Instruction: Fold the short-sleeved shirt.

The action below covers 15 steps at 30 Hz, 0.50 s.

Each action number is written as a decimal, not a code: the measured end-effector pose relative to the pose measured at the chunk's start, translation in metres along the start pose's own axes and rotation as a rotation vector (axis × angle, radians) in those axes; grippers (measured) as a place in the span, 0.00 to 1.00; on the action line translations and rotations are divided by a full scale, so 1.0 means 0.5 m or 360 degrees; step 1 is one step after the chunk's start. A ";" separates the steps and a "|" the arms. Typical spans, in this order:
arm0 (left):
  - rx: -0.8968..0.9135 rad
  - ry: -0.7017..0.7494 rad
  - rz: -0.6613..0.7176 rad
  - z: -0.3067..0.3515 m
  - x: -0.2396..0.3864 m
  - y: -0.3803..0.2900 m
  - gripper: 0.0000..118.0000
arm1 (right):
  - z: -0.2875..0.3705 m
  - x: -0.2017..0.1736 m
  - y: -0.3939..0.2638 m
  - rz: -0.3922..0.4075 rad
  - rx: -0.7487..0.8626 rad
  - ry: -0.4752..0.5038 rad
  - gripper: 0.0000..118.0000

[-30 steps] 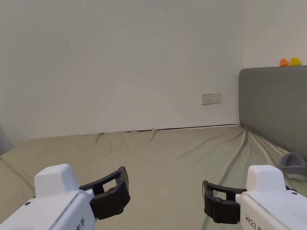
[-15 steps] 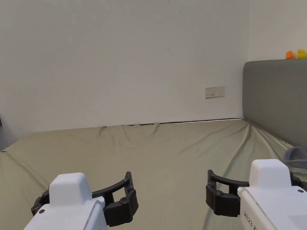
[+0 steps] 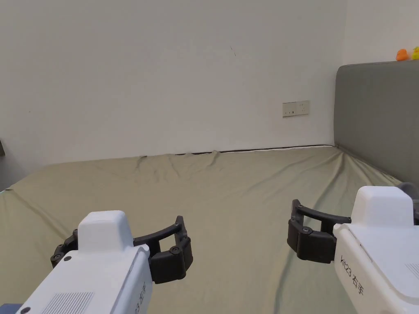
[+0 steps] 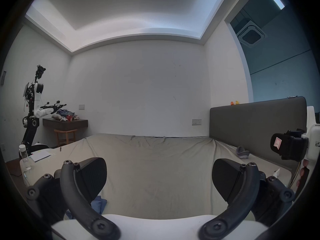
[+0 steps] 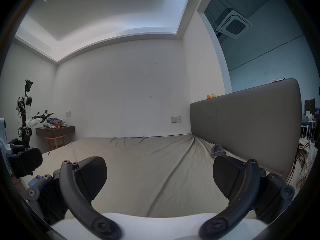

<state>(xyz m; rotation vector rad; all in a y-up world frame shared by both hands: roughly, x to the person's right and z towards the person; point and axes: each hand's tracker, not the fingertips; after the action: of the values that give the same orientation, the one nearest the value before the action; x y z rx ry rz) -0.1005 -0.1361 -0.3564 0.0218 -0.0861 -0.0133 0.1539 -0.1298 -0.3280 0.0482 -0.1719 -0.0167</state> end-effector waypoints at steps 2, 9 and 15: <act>-0.0030 0.0006 0.0023 -0.006 -0.003 0.003 1.00 | 0.000 0.000 0.001 0.0012 0.0009 -0.0001 1.00; -0.0053 0.0015 0.0040 -0.005 -0.010 -0.008 0.99 | 0.000 0.002 -0.003 0.0029 0.0010 -0.0006 1.00; -0.0135 0.0045 0.0011 -0.013 -0.010 -0.027 1.00 | 0.000 0.003 -0.010 0.0072 0.0018 -0.0015 1.00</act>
<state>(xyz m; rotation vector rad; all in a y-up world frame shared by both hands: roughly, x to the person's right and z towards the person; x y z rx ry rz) -0.1051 -0.1495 -0.3637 -0.0630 -0.0575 -0.0099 0.1554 -0.1349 -0.3281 0.0555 -0.1826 0.0295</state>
